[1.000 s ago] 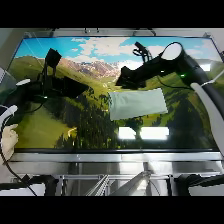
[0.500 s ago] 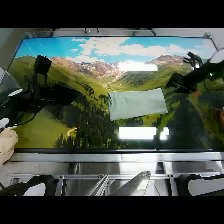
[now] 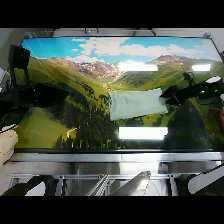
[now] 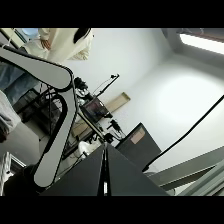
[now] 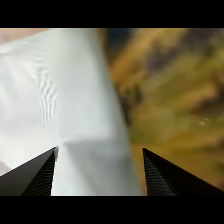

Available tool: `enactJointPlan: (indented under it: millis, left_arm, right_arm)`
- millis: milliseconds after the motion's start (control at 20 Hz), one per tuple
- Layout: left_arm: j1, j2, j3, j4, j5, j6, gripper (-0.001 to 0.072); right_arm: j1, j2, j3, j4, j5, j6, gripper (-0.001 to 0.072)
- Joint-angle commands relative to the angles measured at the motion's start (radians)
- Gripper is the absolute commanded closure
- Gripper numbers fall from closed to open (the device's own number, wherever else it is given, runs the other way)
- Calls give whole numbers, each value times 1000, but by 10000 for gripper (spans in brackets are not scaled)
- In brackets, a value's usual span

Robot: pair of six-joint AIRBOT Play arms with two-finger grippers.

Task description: Fold the shirts.

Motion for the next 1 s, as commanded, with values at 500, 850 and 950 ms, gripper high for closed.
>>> enactJointPlan:
  millis: [500,850,950]
  left_arm:
    - [2,23,0,1,-11,-1,690]
    - [2,23,0,119,-14,27,690]
    - [2,23,0,147,-14,26,690]
  right_arm:
    - [-53,175,283,86,79,198,694]
    - [-535,428,389,-581,327,870,694]
    - [-609,432,369,-850,488,849,694]
